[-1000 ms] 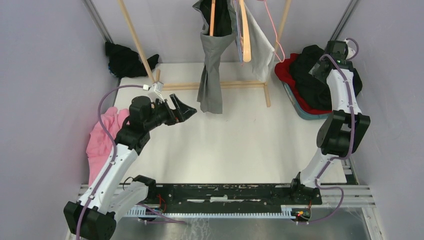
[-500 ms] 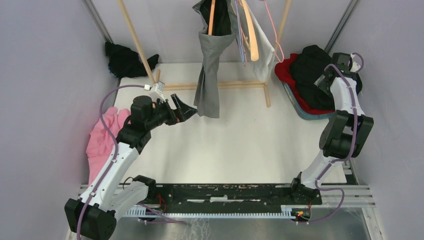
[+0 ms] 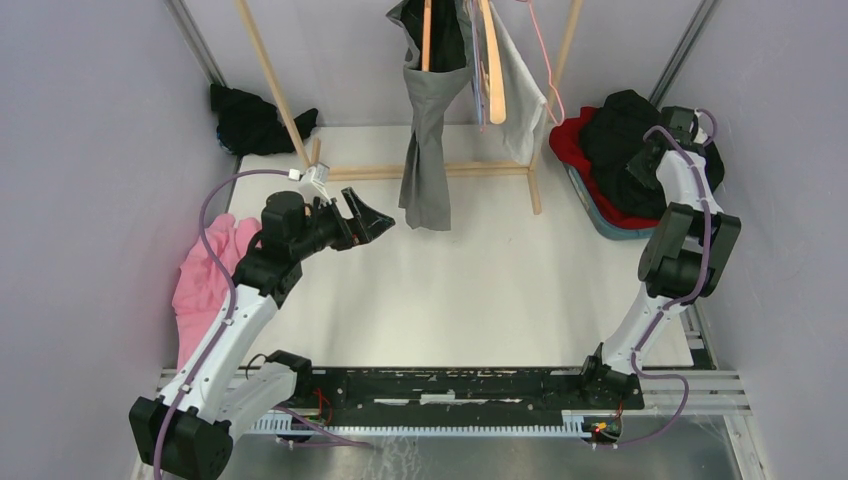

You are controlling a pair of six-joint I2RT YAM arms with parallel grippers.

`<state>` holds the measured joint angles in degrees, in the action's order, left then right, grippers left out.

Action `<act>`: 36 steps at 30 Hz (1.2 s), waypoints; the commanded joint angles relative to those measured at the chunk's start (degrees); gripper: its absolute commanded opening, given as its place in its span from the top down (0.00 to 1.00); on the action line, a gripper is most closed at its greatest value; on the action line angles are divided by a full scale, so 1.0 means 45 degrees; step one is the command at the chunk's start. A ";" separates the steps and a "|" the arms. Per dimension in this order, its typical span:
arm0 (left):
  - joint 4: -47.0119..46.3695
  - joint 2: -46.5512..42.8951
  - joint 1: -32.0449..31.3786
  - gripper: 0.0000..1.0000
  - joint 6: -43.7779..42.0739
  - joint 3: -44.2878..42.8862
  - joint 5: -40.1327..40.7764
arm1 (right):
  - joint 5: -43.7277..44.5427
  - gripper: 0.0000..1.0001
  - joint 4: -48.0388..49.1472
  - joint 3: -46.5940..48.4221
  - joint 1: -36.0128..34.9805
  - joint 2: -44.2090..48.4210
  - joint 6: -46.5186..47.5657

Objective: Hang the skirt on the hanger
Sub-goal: Pick up the skirt from the bin.

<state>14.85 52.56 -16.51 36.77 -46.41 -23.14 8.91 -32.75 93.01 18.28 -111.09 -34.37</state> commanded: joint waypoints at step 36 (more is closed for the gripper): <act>0.0301 -0.1249 -0.0050 0.00 -0.0530 -0.0203 -0.0146 | -0.7268 0.99 -0.0328 0.4138 -0.0631 1.1429 -0.1333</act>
<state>16.40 48.56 -16.51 36.75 -46.41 -23.05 -14.74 -36.93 107.11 15.49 -60.64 -37.32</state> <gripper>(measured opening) 0.997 0.017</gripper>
